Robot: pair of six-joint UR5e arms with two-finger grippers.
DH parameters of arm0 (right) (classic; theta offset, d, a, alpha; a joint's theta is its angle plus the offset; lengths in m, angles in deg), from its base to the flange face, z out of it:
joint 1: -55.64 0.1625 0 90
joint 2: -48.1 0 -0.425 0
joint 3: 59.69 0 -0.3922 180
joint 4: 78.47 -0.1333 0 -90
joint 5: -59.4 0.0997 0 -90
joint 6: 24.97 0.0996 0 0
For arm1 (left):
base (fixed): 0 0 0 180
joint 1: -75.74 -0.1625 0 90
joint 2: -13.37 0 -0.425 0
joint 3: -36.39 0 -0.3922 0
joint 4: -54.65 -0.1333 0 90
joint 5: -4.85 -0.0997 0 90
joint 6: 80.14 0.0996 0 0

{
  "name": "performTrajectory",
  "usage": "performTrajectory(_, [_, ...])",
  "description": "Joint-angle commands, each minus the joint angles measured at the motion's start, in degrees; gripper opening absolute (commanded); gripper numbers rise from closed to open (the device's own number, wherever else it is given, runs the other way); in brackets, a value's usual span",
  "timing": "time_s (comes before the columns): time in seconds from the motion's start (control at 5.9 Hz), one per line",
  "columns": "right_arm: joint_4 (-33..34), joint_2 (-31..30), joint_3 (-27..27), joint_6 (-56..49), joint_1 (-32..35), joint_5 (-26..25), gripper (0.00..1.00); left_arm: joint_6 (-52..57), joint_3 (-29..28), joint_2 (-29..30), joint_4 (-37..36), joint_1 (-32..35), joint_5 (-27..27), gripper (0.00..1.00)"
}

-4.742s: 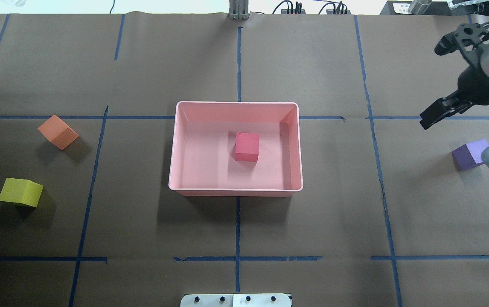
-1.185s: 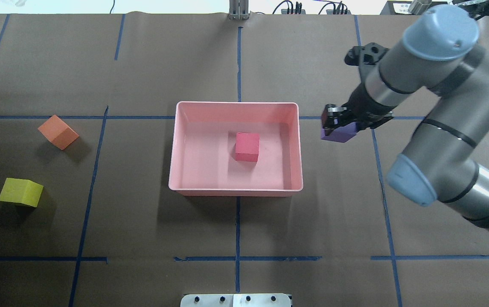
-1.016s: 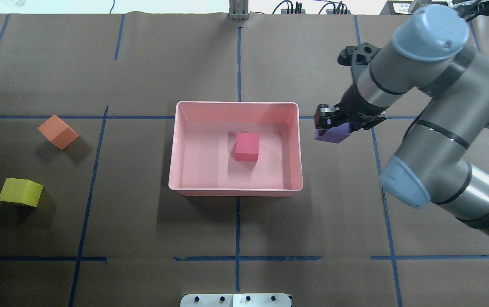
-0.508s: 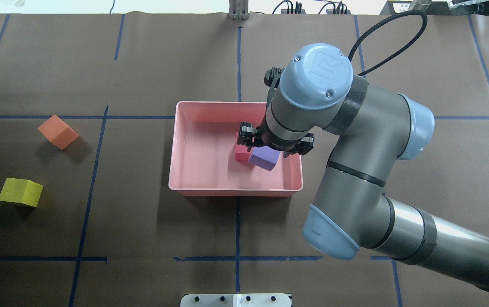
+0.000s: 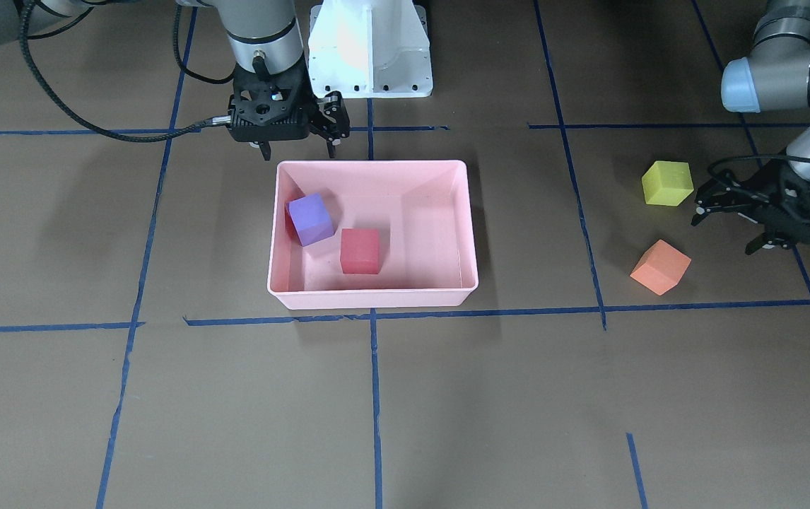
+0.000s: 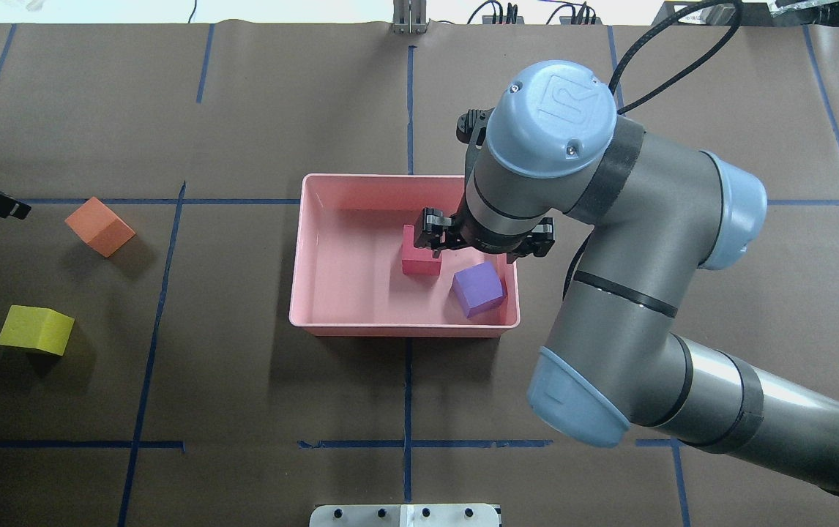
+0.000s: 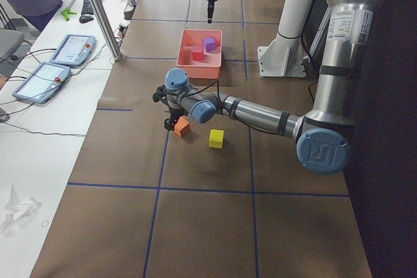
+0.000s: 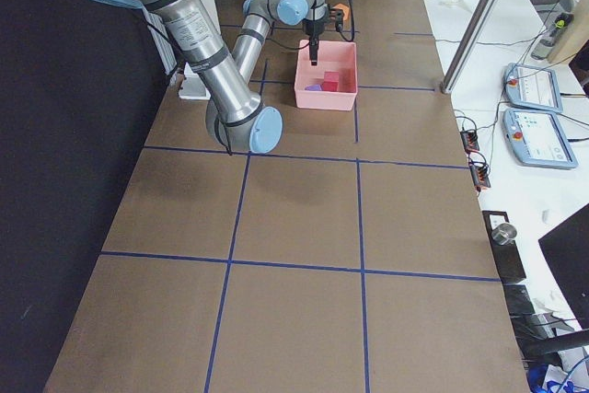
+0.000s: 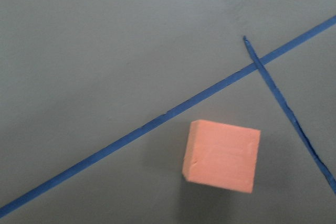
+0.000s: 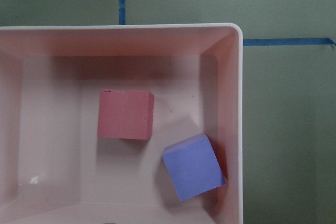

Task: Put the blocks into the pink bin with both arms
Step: 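Release the purple block into the bin while the left arm reaches toward the orange block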

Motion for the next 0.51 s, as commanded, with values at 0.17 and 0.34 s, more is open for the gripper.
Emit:
performTrajectory(0.17, [0.28, -1.23, 0.65, -1.43, 0.41, 0.12, 1.00, -0.06, -5.93, 3.22, 3.33, -4.45, -3.48, 1.00])
performTrajectory(0.34, [0.28, -1.75, 1.09, -1.43, 0.41, 0.12, 1.00, 0.02, -6.99, 3.23, 3.25, -4.88, -3.39, 1.00])
